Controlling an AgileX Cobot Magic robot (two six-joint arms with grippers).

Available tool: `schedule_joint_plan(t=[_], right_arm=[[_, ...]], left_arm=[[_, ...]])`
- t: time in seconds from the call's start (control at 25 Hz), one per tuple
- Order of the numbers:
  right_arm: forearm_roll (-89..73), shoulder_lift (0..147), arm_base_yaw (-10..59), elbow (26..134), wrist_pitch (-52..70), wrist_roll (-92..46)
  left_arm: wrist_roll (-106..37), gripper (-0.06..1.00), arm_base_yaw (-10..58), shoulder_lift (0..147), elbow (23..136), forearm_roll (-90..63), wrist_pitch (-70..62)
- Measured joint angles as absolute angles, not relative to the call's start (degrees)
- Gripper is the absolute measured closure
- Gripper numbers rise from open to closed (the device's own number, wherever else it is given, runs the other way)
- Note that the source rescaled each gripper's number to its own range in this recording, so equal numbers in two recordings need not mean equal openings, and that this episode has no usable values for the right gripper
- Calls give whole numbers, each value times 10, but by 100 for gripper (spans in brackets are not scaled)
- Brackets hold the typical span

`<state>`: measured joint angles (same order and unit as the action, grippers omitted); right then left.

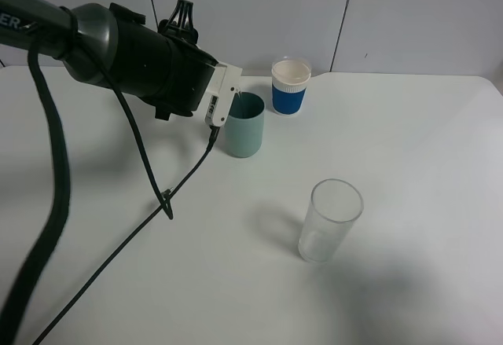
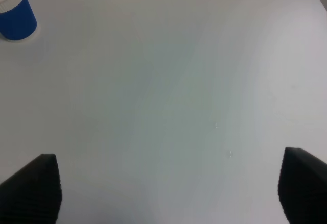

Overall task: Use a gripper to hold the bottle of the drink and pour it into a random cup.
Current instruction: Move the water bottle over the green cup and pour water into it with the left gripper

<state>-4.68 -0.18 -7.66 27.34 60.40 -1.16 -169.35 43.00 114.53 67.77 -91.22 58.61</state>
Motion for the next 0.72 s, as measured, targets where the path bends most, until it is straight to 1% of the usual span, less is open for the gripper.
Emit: schedule_joint_plan(t=[0.72], right_arm=[[-47, -2, -77, 273, 604, -12]], left_arm=[[-1694, 94, 430, 1145, 678, -897, 586]])
